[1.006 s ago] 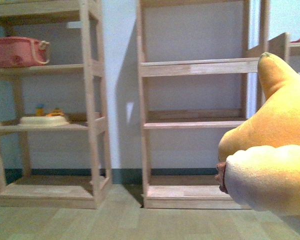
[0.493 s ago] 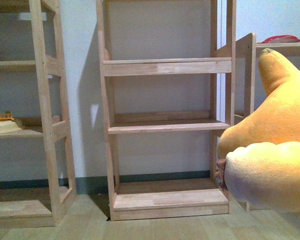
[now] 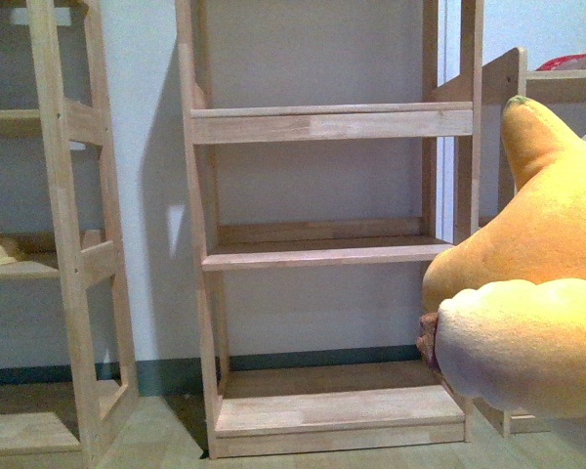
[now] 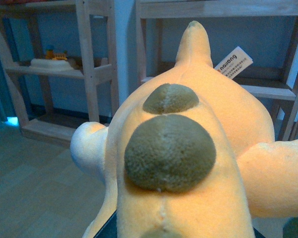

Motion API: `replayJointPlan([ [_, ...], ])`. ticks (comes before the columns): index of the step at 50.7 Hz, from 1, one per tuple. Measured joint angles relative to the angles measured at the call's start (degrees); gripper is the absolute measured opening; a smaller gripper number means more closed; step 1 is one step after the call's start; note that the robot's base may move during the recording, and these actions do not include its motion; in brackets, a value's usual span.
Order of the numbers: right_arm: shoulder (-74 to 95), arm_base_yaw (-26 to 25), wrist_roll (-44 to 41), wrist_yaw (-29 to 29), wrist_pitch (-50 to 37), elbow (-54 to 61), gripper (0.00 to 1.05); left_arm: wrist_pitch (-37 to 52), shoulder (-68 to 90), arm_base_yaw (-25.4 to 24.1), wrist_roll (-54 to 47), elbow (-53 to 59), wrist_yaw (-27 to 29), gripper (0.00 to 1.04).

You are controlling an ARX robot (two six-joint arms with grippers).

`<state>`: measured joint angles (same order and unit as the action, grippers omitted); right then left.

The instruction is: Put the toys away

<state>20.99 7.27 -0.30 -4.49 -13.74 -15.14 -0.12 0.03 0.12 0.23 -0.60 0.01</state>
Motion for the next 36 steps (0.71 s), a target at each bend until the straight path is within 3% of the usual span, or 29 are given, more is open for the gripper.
replayJointPlan([
  [36,0.13,0.11,0.0,-0.13,0.0,0.02,0.17,0.0,0.0,0.0,0.0,0.0,0.02,0.99],
])
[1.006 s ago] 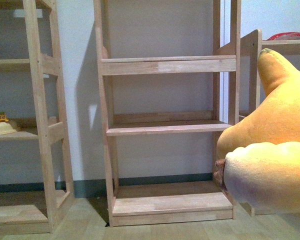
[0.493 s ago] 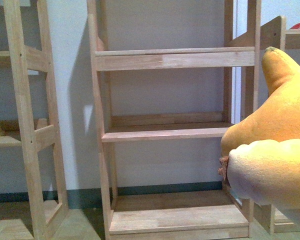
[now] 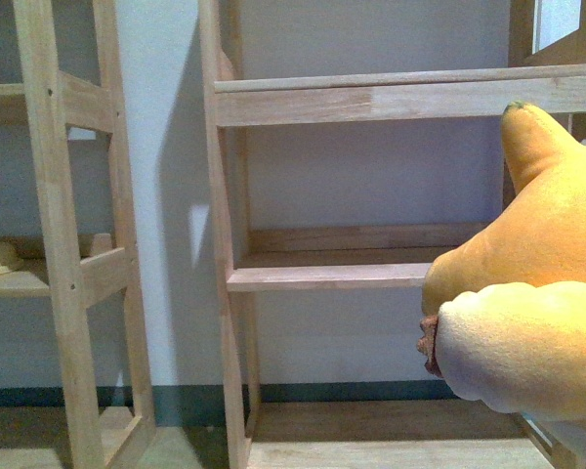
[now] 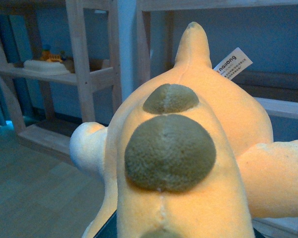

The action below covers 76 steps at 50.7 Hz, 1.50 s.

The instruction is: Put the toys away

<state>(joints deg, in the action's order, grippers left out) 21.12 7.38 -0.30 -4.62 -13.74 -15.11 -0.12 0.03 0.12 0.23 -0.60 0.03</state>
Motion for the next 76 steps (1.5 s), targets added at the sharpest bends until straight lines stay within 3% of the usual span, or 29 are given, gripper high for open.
replayJointPlan([
  [55,0.2,0.02,0.07,0.59,0.52,-0.09,0.17,0.0,0.0,0.0,0.0,0.0,0.0,0.99],
  [61,1.73,-0.76,0.33,2.49,11.34,-4.81,0.17,0.0,0.0,0.0,0.0,0.0,0.0,0.99],
  [67,5.53,-3.21,0.44,1.25,11.39,-13.0,0.17,0.0,0.0,0.0,0.0,0.0,0.0,0.99],
  [76,13.7,-2.82,-1.27,-1.18,9.81,-28.26,0.17,0.0,0.0,0.0,0.0,0.0,0.0,0.99],
])
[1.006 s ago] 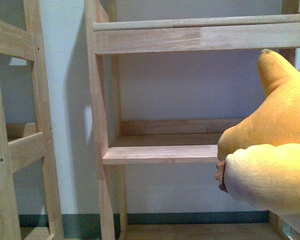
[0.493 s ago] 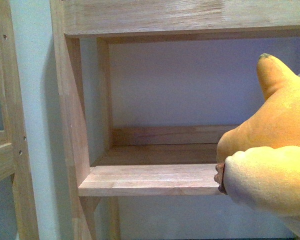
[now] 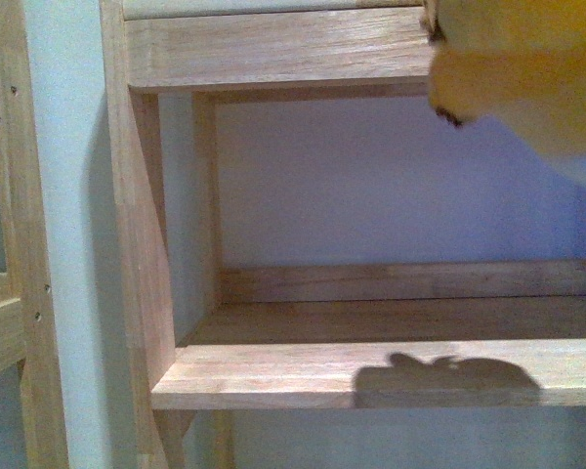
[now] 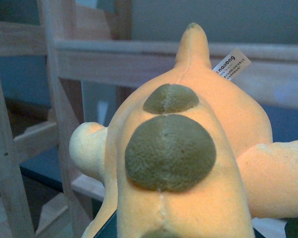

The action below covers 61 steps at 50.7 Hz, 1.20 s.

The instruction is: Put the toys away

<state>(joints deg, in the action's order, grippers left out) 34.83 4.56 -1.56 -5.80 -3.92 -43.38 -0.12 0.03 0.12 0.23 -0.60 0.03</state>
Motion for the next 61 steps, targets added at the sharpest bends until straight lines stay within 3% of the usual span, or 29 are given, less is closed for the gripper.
replayJointPlan([
  [10,9.81,-0.15,-1.86,-1.07,-1.14,-14.32,0.17,0.0,0.0,0.0,0.0,0.0,0.0,0.99],
  [24,34.6,-2.36,1.4,-6.19,-0.9,-48.44,0.17,0.0,0.0,0.0,0.0,0.0,0.0,0.99],
  [37,54.12,-0.02,5.57,-2.69,9.81,-74.6,0.17,0.0,0.0,0.0,0.0,0.0,0.0,0.99],
  [48,73.29,3.69,11.37,-1.73,24.96,-101.55,0.17,0.0,0.0,0.0,0.0,0.0,-0.02,0.99],
  [61,81.77,6.54,16.81,-5.29,30.12,-112.43,0.17,0.0,0.0,0.0,0.0,0.0,0.0,0.99],
])
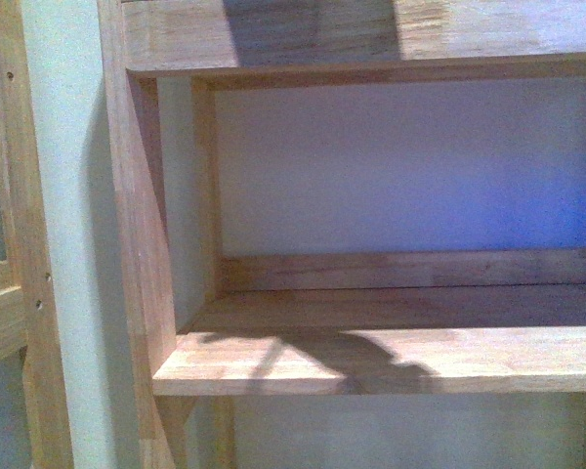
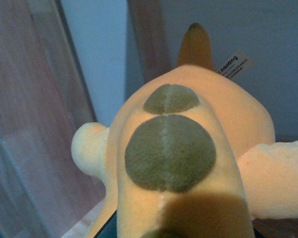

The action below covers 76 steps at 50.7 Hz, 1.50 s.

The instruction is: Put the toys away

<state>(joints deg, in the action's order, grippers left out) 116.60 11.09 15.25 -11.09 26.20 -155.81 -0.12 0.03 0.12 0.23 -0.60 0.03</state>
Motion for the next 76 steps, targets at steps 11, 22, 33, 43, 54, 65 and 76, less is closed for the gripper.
replayJointPlan([
  [11,3.76,0.26,6.84,-3.82,-1.53,-7.04,0.17,0.0,0.0,0.0,0.0,0.0,0.0,0.99],
  [22,6.51,-0.5,11.15,-6.29,-5.03,-9.57,0.17,0.0,0.0,0.0,0.0,0.0,0.0,0.99],
  [33,9.09,-1.81,12.72,-4.98,-6.67,-9.73,0.17,0.0,0.0,0.0,0.0,0.0,0.0,0.99],
  [43,10.93,-2.51,13.14,-3.98,-7.78,-9.73,0.17,0.0,0.0,0.0,0.0,0.0,0.0,0.99],
  [54,13.05,-1.75,13.46,-2.14,-9.51,-9.73,0.17,0.0,0.0,0.0,0.0,0.0,0.0,0.99],
  [65,14.93,-1.18,15.21,-2.03,-11.61,-9.88,0.17,0.0,0.0,0.0,0.0,0.0,0.0,0.99],
  [76,16.17,-0.9,19.87,-4.2,-14.6,-9.99,0.17,0.0,0.0,0.0,0.0,0.0,0.0,0.99],
])
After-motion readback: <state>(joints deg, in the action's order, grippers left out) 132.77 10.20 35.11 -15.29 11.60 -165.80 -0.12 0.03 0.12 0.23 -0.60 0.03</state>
